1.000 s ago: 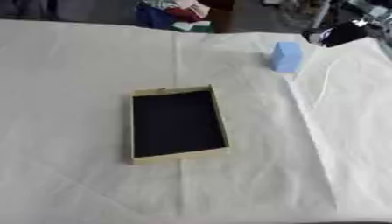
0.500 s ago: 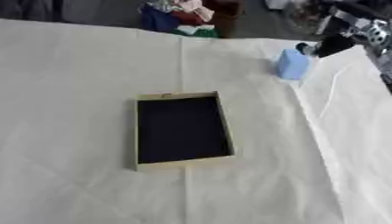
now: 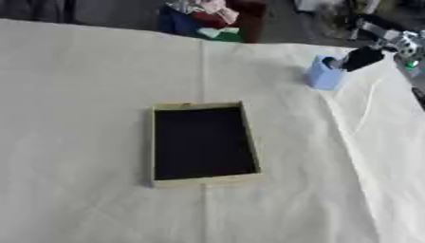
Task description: Pick up objects on the table and place them in the box.
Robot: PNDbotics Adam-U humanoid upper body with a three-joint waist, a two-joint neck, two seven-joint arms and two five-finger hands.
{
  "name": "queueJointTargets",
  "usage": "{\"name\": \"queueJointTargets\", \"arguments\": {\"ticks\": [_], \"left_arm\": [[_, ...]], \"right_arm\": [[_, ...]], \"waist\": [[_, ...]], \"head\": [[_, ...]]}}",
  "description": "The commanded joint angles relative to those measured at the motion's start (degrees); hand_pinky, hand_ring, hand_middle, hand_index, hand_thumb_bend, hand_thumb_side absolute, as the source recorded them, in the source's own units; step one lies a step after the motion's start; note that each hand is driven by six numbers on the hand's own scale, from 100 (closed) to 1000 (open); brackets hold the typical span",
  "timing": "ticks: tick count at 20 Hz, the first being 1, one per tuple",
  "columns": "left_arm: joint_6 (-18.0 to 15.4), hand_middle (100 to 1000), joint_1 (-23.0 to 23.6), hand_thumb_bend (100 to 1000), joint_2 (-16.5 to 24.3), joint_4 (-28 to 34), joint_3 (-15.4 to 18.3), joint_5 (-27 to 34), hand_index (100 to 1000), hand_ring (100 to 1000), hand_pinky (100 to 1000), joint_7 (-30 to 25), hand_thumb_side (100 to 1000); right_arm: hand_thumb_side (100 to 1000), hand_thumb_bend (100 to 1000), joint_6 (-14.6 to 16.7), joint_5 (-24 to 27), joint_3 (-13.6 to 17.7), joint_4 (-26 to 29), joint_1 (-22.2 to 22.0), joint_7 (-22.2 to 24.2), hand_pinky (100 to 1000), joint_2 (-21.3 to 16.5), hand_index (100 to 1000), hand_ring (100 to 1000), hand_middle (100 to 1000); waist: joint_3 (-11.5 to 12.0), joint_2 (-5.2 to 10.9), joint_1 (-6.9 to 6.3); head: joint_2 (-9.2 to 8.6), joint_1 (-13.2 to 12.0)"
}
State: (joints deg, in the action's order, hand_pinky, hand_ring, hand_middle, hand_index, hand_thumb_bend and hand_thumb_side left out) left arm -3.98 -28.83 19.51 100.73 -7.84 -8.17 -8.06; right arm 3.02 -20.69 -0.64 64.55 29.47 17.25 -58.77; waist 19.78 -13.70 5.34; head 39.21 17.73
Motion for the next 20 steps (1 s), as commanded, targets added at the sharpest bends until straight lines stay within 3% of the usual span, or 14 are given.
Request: {"name": "queueJointTargets", "arguments": {"ticks": [1, 20], "left_arm": [[-0.06, 773, -0.91, 596, 0.54, 1.20, 0.22, 0.20, 905, 774, 694, -0.20, 714], [-0.01, 772, -0.62, 599, 0.62, 1.29, 0.39, 0.70, 906, 774, 694, -0.30, 713]], "right_arm": [[247, 366, -0.01, 0.21, 1.06, -0.08, 0.35, 0.25, 900, -2.51, 978, 941, 905], [230, 360, -0.30, 0.90, 1.70, -1.75, -0.74, 0.16, 903, -2.89, 980, 946, 902]], "waist": [[-0.03, 0.85, -0.27], [0.55, -1.27, -1.08]], "head": [[-0.61, -0.04], [0.37, 0.66]]}}
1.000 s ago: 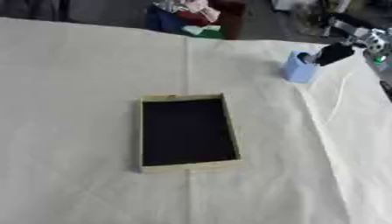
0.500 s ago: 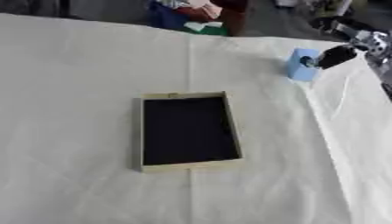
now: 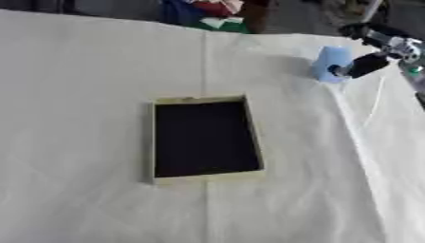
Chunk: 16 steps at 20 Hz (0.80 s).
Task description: Pick up objects on the table and place them in the box.
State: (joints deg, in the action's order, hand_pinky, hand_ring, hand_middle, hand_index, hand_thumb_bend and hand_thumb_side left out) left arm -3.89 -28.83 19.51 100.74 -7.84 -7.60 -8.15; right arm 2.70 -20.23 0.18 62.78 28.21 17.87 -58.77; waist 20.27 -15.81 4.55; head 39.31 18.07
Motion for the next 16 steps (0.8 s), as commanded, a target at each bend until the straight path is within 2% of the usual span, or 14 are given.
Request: {"name": "queueJointTargets", "arguments": {"ticks": [1, 8, 16], "left_arm": [[-0.10, 772, -0.59, 599, 0.62, 1.31, 0.39, 0.14, 906, 774, 694, -0.24, 713], [-0.02, 772, -0.29, 599, 0.62, 1.40, 0.42, 0.22, 906, 774, 694, -0.30, 714], [0.03, 772, 0.00, 599, 0.69, 1.40, 0.52, 0.26, 906, 774, 694, -0.29, 713]], "right_arm": [[229, 360, 0.03, 0.38, 0.87, 0.02, 0.54, -0.59, 902, -2.90, 980, 945, 902], [212, 355, 0.10, -0.67, 0.99, -0.07, 0.62, -1.97, 905, -3.19, 981, 946, 915], [200, 355, 2.09, -3.59, 1.68, -2.42, 0.62, -2.83, 943, -3.51, 990, 984, 955]], "waist": [[0.10, 0.72, -0.37], [0.31, -0.09, -0.89], [0.16, -0.78, -1.15]], "head": [[0.38, 0.42], [0.94, 1.00], [1.22, 1.12]]}}
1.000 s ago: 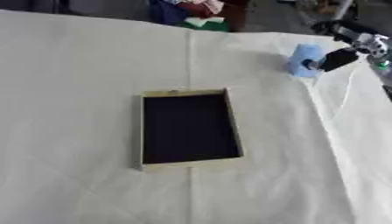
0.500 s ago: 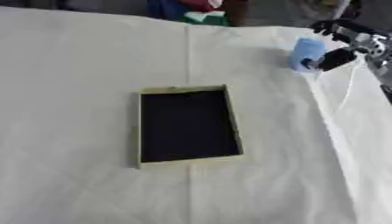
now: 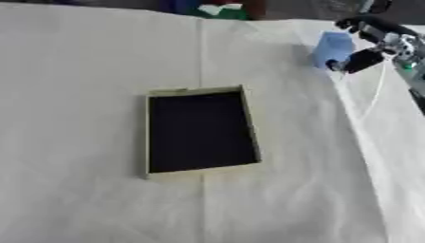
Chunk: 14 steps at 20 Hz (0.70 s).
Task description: Pick up objects on the table and place them in the box.
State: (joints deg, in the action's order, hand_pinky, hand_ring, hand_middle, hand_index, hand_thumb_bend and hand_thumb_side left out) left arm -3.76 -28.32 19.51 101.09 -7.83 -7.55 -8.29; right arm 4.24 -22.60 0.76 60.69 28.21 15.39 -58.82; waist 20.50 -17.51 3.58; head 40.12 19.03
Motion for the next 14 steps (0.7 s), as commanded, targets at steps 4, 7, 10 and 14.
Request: {"name": "queueJointTargets", "arguments": {"ticks": [4, 7, 10, 14], "left_arm": [[-0.08, 772, -0.44, 599, 0.65, 1.02, 0.54, 0.24, 905, 774, 694, -0.11, 713], [-0.08, 772, -0.43, 598, 0.64, 1.00, 0.54, 0.24, 905, 775, 694, -0.10, 713], [-0.10, 772, -0.46, 598, 0.63, 1.02, 0.51, 0.25, 905, 775, 694, -0.13, 713], [-0.10, 772, -0.54, 598, 0.58, 1.04, 0.44, 0.28, 905, 775, 694, -0.20, 713]], "right_arm": [[199, 356, 1.04, -2.90, 1.19, -0.59, 0.70, -0.96, 985, -3.33, 992, 1000, 957], [199, 354, 1.16, -3.30, 1.23, -0.81, 0.67, -0.99, 989, -3.21, 992, 1000, 956], [196, 353, 1.26, -3.36, 1.28, -1.10, 0.66, -1.04, 989, -3.13, 992, 1000, 955], [196, 348, 1.42, -3.30, 1.27, -1.37, 0.65, -1.26, 985, -2.97, 992, 1000, 951]], "waist": [[-0.17, 0.71, -0.23], [-0.18, 0.60, -0.23], [-0.13, 0.48, -0.27], [-0.11, 0.31, -0.34]], "head": [[0.52, 0.16], [0.48, 0.15], [0.45, 0.08], [0.42, 0.08]]}}
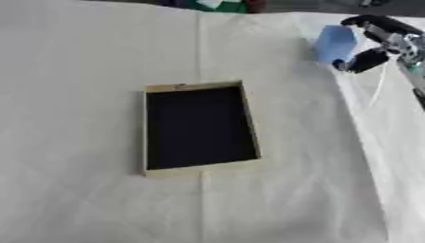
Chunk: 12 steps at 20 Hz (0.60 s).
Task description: Pick up objects on the table and place them in the box.
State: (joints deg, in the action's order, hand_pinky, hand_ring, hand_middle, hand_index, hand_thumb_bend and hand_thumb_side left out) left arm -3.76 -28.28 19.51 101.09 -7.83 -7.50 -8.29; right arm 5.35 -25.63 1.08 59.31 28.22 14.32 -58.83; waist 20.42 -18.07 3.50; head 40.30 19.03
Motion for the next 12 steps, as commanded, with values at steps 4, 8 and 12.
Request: {"name": "queueJointTargets", "arguments": {"ticks": [4, 8, 12], "left_arm": [[-0.08, 772, -0.65, 598, 0.56, 1.06, 0.43, 0.25, 905, 775, 695, -0.22, 714], [-0.06, 772, -0.69, 597, 0.55, 1.08, 0.40, 0.28, 904, 775, 695, -0.25, 714], [-0.03, 772, -0.67, 597, 0.59, 1.09, 0.39, 0.28, 904, 775, 695, -0.28, 714]], "right_arm": [[194, 342, 0.49, -0.21, 1.03, 0.06, 0.65, -1.06, 979, -2.87, 991, 1000, 946], [197, 337, 0.50, -0.56, 1.14, 0.23, 0.75, -2.93, 974, -2.89, 991, 994, 943], [194, 339, 0.49, -1.02, 1.37, 0.47, 0.77, -5.87, 967, -2.97, 990, 987, 939]], "waist": [[0.11, 0.76, -0.34], [0.20, 0.69, -0.40], [0.16, 0.64, -0.53]], "head": [[0.22, 0.11], [0.20, 0.07], [0.28, 0.03]]}}
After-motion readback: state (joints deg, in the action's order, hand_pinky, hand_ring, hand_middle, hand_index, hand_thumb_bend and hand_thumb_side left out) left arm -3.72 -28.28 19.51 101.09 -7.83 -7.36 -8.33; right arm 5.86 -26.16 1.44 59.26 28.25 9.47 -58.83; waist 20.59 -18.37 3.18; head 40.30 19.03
